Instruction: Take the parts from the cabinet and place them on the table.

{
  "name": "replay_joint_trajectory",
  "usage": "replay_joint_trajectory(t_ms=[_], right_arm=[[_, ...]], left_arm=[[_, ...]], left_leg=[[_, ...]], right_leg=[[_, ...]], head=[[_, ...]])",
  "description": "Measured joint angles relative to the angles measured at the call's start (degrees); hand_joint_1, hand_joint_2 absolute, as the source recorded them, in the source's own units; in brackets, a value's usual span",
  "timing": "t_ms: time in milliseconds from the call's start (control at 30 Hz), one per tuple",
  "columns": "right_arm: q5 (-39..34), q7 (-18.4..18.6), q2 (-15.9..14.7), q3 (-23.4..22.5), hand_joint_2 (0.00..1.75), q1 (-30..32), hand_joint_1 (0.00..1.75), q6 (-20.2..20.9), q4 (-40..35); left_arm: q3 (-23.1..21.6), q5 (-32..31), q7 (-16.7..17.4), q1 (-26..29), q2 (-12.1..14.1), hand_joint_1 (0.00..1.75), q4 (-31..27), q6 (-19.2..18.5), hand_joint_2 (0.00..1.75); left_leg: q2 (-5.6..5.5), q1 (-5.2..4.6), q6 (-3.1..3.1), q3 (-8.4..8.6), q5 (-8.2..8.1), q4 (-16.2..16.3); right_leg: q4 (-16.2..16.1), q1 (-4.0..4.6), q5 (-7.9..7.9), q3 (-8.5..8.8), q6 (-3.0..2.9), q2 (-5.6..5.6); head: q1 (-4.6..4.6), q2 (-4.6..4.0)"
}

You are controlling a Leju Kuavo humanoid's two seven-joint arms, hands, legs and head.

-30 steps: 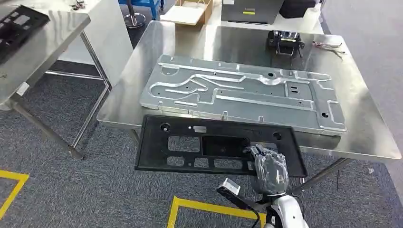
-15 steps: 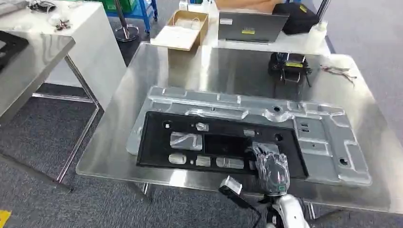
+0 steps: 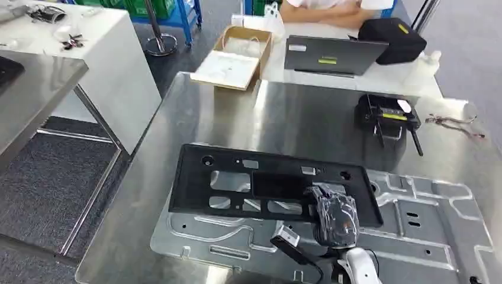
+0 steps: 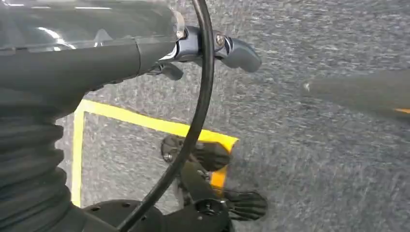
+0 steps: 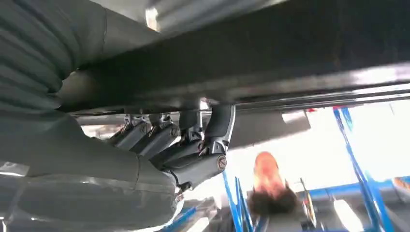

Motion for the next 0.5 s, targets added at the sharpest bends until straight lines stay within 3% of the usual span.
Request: replay_joint_trajectory(t_ms=[33,67,133,233,267,300,333,400,433,467,500], right_arm=[[0.18,0.0,0.07,0.0,1.75,-0.19,1.75,0.0,-0.24],[0.24,-0.07,-0.02,-0.07,1.75,-0.41,1.75,-0.02,-0.46],[0.35,-0.06,0.11,-0.07,1.75,-0.37,1.75,0.04,-0.48],[0.48,0.0,0.09,-0.07,1.75,-0.22,1.75,0.22,-0.44],[0.5,0.02,0.11,-0.07,1.75,-0.2,1.75,0.28,-0.41],[0.5,0.02,0.11,-0.07,1.75,-0.14,1.75,0.33,-0.39],[0.5,0.02,0.09,-0.07,1.75,-0.11,1.75,0.37,-0.39],[0.48,0.02,0.11,-0.07,1.75,-0.11,1.75,0.37,-0.39],[0.39,0.02,0.11,-0.07,1.75,-0.1,1.75,0.37,-0.37],[0.33,0.02,0.11,-0.07,1.75,-0.11,1.75,0.39,-0.31],[0.31,0.02,0.11,-0.09,1.75,-0.1,1.75,0.44,-0.28]], left_arm=[[0.0,-0.04,-0.07,-0.15,0.0,0.0,0.0,0.02,1.75],[0.02,-0.15,-0.17,-0.39,0.02,0.0,0.0,0.02,1.75],[0.07,-0.2,-0.17,-0.12,0.04,0.0,0.05,-0.09,1.75],[0.13,-0.24,-0.2,0.36,0.04,0.0,0.07,-0.02,1.75],[0.24,0.02,-0.43,0.52,0.02,0.0,0.07,-0.22,1.75],[0.37,0.29,-0.77,0.71,0.02,0.0,0.07,-0.61,1.75],[0.5,0.61,-1.05,0.89,0.02,0.0,0.09,-1.23,1.75],[0.79,0.7,-1.29,1.09,0.04,0.0,0.07,-1.9,1.75],[0.98,0.7,-1.29,1.07,0.13,0.0,0.07,-2.16,1.75],[1.2,0.7,-1.29,0.85,0.13,0.0,0.07,-2.27,1.75],[1.36,0.7,-1.27,0.75,0.15,0.0,0.07,-2.32,1.75]], left_leg=[[0.04,0.0,-0.19,0.73,0.41,0.54],[0.06,0.0,-0.59,0.39,1.19,1.39],[1.04,0.16,-0.97,-1.92,1.14,6.31],[1.39,0.42,-1.81,-8.6,-5.17,15.34],[1.46,0.47,-1.94,-10.13,-6.06,16.25],[1.53,0.48,-1.92,-10.66,-4.64,15.11],[1.58,0.48,-1.79,-10.15,-1.63,11.95],[1.58,0.45,-1.35,-7.48,5.55,2.68],[1.52,0.26,-0.94,-7.07,5.75,1.0],[1.6,-0.25,-0.7,-7.69,4.54,0.17],[1.5,-0.26,-0.13,-7.54,6.3,0.37]], right_leg=[[-0.06,0.2,-0.71,0.39,-0.45,0.02],[-0.49,0.16,-0.97,1.03,-0.87,0.14],[-1.93,-0.18,-1.47,2.85,-1.55,0.06],[-2.3,-0.18,-2.22,4.06,-1.96,-0.21],[-2.29,-0.16,-2.54,4.33,-1.94,-0.21],[-2.27,-0.16,-2.8,4.56,-1.92,-0.21],[-2.25,-0.14,-3.03,4.84,-1.8,-0.21],[-2.25,-0.12,-3.33,5.33,-1.47,-0.22],[-2.32,-0.15,-3.33,5.35,-1.33,-0.32],[-2.24,-0.1,-3.16,4.95,-0.99,-0.35],[-2.12,-0.04,-3.14,4.66,-0.64,-0.34]], head=[[-0.02,0.0],[0.0,0.0],[-0.04,0.0],[-0.09,0.0],[-0.09,0.0],[-0.09,0.0],[-0.09,0.0],[-0.09,0.0],[-0.07,0.0],[-0.11,0.0],[-0.09,0.0]])
